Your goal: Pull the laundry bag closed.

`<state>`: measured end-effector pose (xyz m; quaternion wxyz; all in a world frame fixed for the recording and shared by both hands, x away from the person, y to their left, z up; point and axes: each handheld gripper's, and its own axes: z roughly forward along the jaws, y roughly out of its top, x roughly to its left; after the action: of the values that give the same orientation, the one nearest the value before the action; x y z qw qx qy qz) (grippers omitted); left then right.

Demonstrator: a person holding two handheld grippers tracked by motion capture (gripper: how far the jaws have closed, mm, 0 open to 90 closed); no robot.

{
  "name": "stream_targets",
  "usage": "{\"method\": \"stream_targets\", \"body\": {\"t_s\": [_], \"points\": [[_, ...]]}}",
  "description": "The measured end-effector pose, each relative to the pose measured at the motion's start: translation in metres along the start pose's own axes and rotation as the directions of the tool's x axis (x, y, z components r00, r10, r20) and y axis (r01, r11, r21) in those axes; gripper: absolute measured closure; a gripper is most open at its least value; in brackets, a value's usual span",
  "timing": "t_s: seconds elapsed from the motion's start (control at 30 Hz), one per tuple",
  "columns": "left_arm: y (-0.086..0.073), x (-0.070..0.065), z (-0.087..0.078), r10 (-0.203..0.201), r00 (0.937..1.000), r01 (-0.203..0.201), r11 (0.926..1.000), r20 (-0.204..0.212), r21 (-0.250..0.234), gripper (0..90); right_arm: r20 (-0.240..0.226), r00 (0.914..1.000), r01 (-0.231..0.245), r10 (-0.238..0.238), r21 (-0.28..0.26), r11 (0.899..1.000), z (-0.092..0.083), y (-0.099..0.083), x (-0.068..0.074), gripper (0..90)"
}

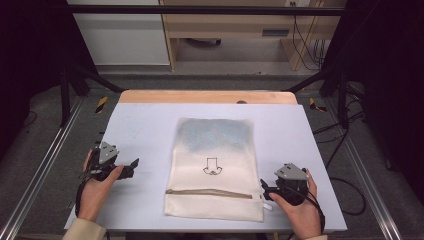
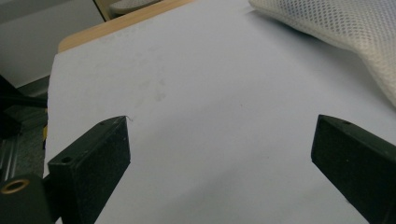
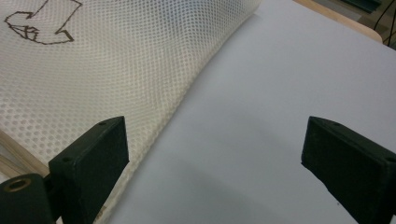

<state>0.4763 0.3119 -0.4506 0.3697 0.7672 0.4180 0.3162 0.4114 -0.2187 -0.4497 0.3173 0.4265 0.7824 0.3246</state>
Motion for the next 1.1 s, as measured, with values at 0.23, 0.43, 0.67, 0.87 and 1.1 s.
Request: {"method": "stream_targets", "body": {"t_s": [0.23,0.43,0.67,0.87,1.1], "points": [[0.001,-0.004,0.009,0.071,0.991,-0.076,0.9963,0.113,0.039,4.4,-0.038,0.9982,0.046,-0.045,0.007,0.999,0.002,0.018,0.011,7.6],[0.001,-0.018,0.005,0.161,0.9783,-0.182,0.9679,0.131,0.173,5.3,-0.098,0.9868,0.133,-0.129,0.036,0.99,0.001,0.035,0.027,14.5],[0.006,-0.019,-0.006,0.152,0.9804,-0.172,0.9704,0.125,0.169,5.6,-0.195,0.9512,0.258,-0.239,0.08,0.963,0.001,0.068,0.053,26.8],[-0.001,-0.014,-0.006,0.107,0.9876,-0.125,0.9792,0.115,0.16,5.8,-0.273,0.9158,0.326,-0.295,0.077,0.942,0.007,0.093,0.076,36.6],[-0.003,-0.015,-0.012,0.091,0.9871,-0.111,0.9823,0.132,0.151,6.6,-0.379,0.8602,0.397,-0.341,0.079,0.914,0.026,0.123,0.109,53.4]]}}
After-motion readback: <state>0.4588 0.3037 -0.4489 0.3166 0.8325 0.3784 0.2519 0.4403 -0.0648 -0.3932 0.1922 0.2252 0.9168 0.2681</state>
